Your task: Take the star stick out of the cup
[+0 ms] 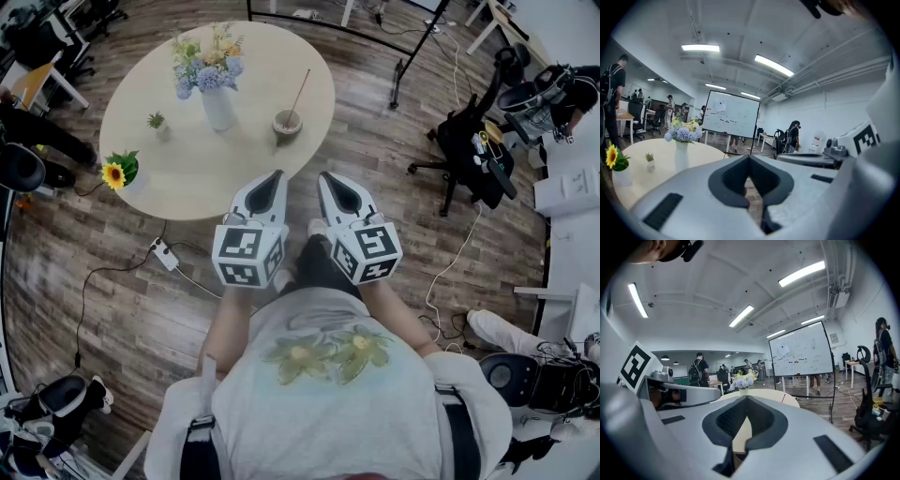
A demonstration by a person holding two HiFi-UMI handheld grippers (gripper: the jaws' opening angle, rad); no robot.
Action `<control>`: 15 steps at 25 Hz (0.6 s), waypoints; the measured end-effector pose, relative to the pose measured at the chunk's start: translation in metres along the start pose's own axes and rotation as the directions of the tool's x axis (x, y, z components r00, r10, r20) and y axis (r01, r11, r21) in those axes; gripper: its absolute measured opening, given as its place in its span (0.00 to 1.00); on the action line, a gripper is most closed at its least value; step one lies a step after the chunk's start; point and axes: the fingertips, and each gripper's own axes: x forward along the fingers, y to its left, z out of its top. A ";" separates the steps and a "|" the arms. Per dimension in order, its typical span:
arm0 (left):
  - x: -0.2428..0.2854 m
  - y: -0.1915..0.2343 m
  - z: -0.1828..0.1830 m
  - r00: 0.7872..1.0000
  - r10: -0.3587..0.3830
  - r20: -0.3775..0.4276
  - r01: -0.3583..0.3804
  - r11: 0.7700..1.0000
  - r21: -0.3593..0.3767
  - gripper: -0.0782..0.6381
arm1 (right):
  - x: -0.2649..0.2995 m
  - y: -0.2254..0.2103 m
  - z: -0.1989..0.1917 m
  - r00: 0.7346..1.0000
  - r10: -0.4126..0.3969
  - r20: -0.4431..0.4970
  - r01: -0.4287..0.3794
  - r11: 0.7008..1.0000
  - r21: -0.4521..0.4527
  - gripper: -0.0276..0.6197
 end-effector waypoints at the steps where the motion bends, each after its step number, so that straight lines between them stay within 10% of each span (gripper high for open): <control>1: 0.001 0.000 0.000 1.000 0.000 -0.002 0.000 1.000 -0.001 0.11 | 0.000 -0.001 0.000 1.000 -0.002 0.000 0.002 1.000 0.002 0.07; 15: 0.021 0.014 -0.003 1.000 0.008 -0.028 -0.008 1.000 -0.014 0.11 | 0.022 -0.009 -0.003 1.000 0.022 -0.012 -0.021 1.000 0.016 0.07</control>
